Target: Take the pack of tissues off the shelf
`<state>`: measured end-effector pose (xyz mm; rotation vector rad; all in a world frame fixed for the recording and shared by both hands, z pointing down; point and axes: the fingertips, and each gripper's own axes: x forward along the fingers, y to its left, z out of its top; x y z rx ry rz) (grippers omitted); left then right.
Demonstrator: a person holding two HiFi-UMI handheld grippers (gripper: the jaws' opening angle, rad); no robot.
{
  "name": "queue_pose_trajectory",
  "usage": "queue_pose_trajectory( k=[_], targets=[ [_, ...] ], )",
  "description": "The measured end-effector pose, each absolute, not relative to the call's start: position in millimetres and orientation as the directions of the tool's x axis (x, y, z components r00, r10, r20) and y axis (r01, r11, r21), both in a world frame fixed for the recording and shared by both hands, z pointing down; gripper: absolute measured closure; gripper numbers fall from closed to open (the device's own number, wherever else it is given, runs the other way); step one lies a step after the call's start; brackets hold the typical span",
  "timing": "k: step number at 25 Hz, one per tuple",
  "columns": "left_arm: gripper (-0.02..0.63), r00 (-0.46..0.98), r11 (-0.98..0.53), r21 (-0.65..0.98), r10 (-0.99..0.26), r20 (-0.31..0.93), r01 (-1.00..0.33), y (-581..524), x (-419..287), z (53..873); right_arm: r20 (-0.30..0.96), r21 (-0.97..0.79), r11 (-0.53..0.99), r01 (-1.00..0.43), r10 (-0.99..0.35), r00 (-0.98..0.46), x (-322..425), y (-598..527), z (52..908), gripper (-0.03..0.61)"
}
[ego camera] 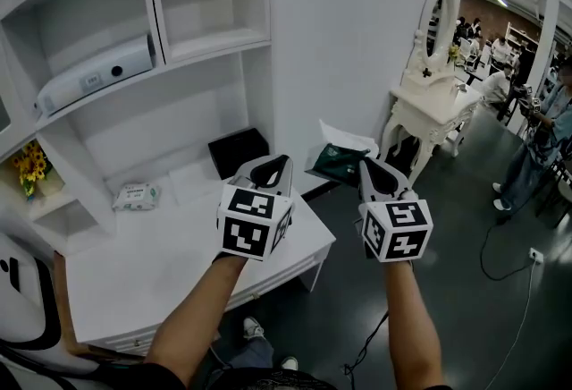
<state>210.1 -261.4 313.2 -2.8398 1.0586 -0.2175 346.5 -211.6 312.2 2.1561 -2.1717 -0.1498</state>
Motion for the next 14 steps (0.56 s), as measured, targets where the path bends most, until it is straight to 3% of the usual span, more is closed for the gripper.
queue_pose_trajectory(
  k=[14],
  targets=[
    [0.607, 0.748, -0.754, -0.142, -0.655, 0.107, -0.641, -258.6, 205.0, 314.5, -0.004, 0.133, 0.010, -0.991, -1.000, -0.011, 341.9, -210.4, 312.9, 0.575]
  ],
)
